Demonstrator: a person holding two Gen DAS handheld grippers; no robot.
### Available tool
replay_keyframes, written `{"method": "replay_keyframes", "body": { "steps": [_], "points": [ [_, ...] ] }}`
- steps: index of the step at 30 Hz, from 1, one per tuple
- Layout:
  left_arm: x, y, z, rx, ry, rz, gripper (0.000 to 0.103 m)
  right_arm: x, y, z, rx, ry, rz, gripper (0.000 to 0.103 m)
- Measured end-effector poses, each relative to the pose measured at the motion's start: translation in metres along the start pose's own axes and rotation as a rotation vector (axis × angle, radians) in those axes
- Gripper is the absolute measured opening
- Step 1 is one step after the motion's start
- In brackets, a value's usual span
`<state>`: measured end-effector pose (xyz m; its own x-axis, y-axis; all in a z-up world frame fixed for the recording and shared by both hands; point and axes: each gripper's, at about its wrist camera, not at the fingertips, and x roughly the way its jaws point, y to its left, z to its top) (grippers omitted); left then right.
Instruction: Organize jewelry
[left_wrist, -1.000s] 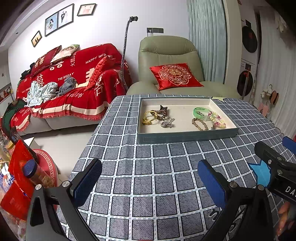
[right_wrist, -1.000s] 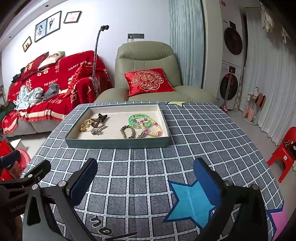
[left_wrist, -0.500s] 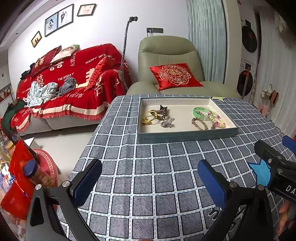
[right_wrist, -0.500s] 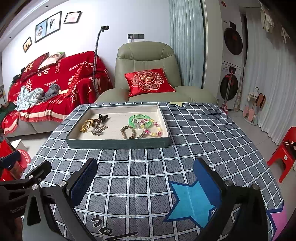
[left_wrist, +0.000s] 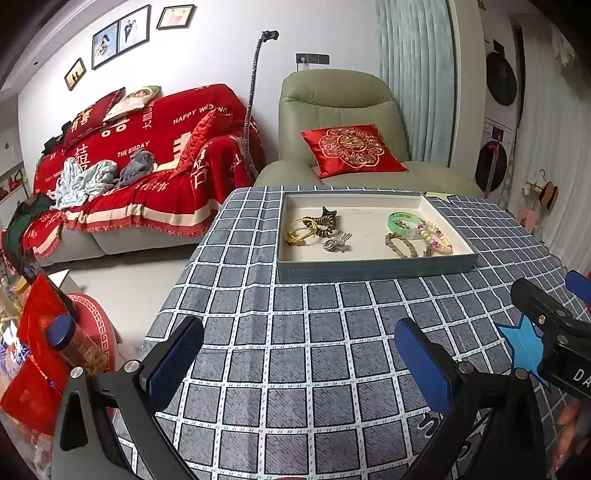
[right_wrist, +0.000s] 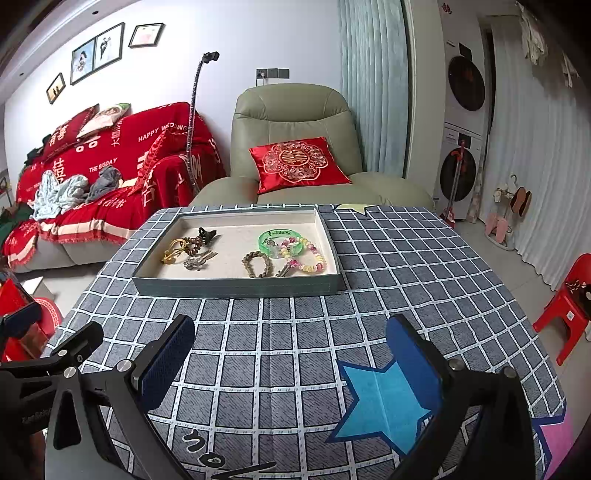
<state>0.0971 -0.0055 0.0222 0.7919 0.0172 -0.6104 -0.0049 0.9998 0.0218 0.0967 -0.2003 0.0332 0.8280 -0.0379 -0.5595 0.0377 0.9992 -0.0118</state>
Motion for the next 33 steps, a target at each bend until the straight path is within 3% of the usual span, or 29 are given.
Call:
{"method": "replay_keyframes", "body": {
  "steps": [33],
  "points": [
    [0.0025, 0.0044, -0.0019, -0.011, 0.011, -0.003, 0.103, -0.0034, 0.0054, 0.0028, -0.002, -0.005, 0.001, 0.103]
  ]
}}
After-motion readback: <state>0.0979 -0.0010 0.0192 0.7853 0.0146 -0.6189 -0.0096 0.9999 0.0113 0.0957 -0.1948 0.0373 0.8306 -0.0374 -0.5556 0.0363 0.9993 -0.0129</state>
